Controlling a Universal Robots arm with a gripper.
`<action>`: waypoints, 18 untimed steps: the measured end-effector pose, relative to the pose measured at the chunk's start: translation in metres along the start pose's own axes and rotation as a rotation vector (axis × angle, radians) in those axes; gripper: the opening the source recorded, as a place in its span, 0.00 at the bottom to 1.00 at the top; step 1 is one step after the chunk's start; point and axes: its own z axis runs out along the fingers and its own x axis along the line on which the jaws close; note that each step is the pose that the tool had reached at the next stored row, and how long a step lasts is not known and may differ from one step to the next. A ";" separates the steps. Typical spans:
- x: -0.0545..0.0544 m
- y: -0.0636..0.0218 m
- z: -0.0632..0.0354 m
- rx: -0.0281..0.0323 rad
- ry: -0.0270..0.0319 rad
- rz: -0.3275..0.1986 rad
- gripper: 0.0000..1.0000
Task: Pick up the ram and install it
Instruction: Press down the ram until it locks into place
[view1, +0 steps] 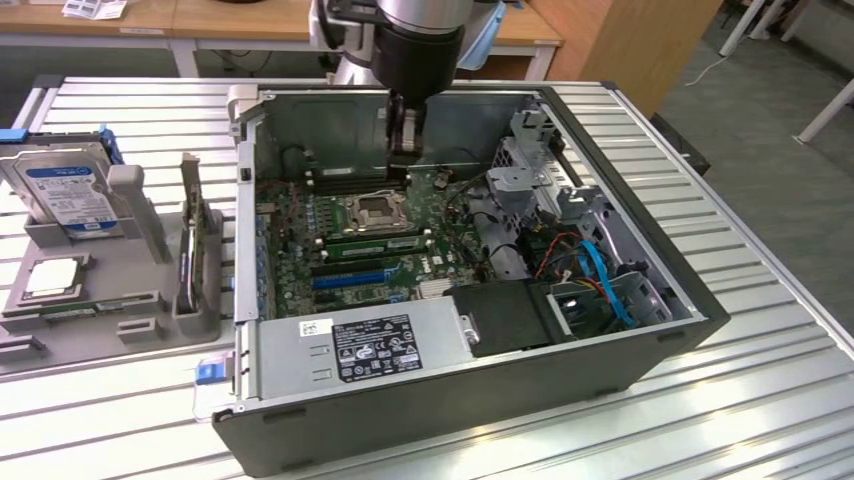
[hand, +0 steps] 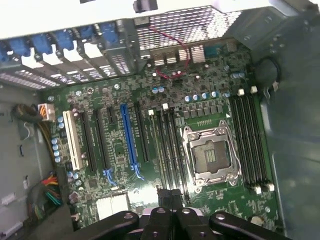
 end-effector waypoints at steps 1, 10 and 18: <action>0.000 0.0000 0.0000 0.0004 -0.0003 0.014 0.10; 0.000 0.0000 0.0003 0.0042 -0.0027 0.139 0.10; 0.000 0.0004 0.0005 0.0074 -0.0048 0.241 0.10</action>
